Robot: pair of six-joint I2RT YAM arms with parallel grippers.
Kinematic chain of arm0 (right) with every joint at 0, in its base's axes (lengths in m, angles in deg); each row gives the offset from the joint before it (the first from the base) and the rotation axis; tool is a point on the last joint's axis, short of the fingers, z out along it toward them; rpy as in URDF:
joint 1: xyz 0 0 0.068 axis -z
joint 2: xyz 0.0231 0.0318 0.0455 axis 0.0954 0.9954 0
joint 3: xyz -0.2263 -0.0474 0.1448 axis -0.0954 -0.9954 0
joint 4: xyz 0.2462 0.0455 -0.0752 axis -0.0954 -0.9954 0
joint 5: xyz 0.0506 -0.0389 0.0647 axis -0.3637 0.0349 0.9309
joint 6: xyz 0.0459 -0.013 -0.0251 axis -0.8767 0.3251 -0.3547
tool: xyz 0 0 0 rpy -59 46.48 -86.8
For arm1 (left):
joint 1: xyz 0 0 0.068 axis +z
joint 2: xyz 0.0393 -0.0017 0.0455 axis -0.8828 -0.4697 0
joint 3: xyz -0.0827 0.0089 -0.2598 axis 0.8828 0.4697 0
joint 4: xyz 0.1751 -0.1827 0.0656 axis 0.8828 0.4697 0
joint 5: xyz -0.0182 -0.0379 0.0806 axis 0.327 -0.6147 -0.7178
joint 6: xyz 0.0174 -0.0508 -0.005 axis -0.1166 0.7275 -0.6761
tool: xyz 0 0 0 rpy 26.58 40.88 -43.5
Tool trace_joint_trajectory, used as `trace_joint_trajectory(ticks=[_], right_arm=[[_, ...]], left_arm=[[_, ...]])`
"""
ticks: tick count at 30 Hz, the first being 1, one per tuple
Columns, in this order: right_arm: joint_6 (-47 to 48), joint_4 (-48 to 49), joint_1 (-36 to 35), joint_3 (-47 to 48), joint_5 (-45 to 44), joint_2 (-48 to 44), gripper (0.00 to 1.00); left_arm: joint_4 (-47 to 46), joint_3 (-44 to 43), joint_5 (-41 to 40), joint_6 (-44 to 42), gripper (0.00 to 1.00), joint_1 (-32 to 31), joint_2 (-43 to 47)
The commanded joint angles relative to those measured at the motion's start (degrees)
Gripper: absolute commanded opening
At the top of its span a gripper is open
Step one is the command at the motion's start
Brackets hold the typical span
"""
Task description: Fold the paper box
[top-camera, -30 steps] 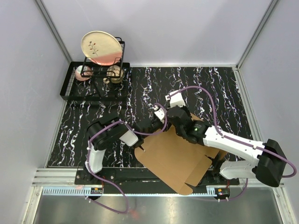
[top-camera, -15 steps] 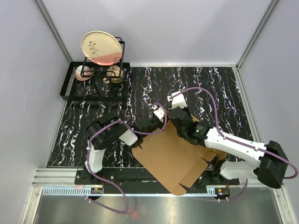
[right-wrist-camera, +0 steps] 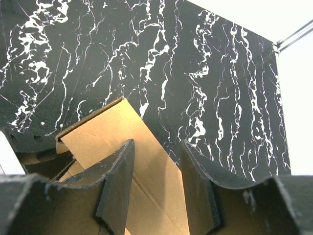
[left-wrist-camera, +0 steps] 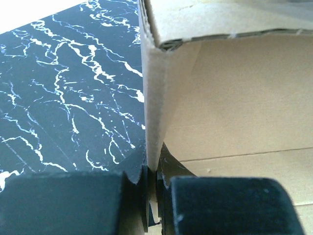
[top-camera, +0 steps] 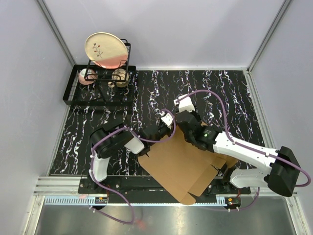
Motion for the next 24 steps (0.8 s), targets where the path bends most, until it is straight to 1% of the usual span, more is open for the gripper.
trace_joint_trajectory(ticks=[1,2,3,4,7,9,12,13,14,16,17,18,24], right_arm=[[-1.84,-1.02,0.93,0.06,2.46,5.07,0.47],[-2.36,-1.11,0.93,-0.12,2.64,5.52,0.47],[-3.15,-1.11,0.93,-0.47,3.08,5.61,0.46],[-3.33,-1.11,1.02,-0.99,3.43,5.52,0.46],[-3.51,-0.84,1.02,-1.7,3.43,4.82,0.46],[-3.51,-0.84,0.93,-1.88,3.34,4.64,0.45],[-3.6,-0.84,0.93,-2.05,3.61,4.64,0.45],[-3.6,-0.93,0.93,-2.05,3.61,4.73,0.45],[-3.68,-0.93,0.93,-1.97,3.7,4.82,0.45],[-3.86,-1.02,0.93,-2.14,4.05,5.08,0.45],[-4.12,-1.02,0.84,-2.14,4.05,5.17,0.45],[-4.21,-1.02,0.93,-2.23,4.4,5.08,0.45],[-3.86,-1.11,0.93,-2.23,4.31,4.29,0.44]], left_arm=[[-20.94,1.65,-3.77,-2.12,0.05,-1.25,3.91],[-21.46,1.83,-3.78,-2.03,0.11,-1.34,4.0],[-21.91,2.09,-3.78,-2.11,0.19,-1.34,4.44],[-22.0,2.18,-3.78,-2.29,0.32,-1.26,4.53],[-22.26,1.92,-3.78,-2.64,0.42,-1.34,5.23],[-22.26,1.31,-4.04,-2.64,0.44,-1.34,5.67],[-22.26,0.25,-3.17,-2.56,0.45,-1.34,5.68],[-22.26,-0.01,-2.9,-2.56,0.44,-1.34,5.59],[-22.26,-0.19,-2.46,-2.56,0.32,-1.34,5.41],[-22.26,-0.72,-2.98,-2.82,0.12,-1.26,4.62],[-22.26,-0.81,-3.51,-2.91,0.04,-1.34,4.27],[-22.26,-0.89,-3.78,-3.25,0.0,-1.34,3.75],[-22.26,0.51,-6.5,-3.35,0.0,-1.43,3.82]])
